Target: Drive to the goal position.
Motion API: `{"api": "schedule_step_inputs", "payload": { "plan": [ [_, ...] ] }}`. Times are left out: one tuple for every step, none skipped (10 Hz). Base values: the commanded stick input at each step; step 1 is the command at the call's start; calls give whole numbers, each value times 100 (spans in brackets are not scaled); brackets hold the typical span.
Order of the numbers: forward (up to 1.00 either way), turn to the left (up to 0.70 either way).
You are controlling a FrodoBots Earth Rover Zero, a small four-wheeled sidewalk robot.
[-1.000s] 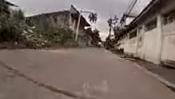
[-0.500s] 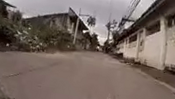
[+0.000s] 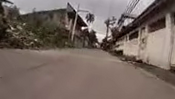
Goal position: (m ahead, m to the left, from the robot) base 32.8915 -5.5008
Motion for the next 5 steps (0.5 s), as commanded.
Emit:
{"api": "schedule_step_inputs", "payload": {
  "plan": [
    [100, 3],
    [100, 3],
    [100, 3],
    [100, 4],
    [100, 4]
  ]
}}
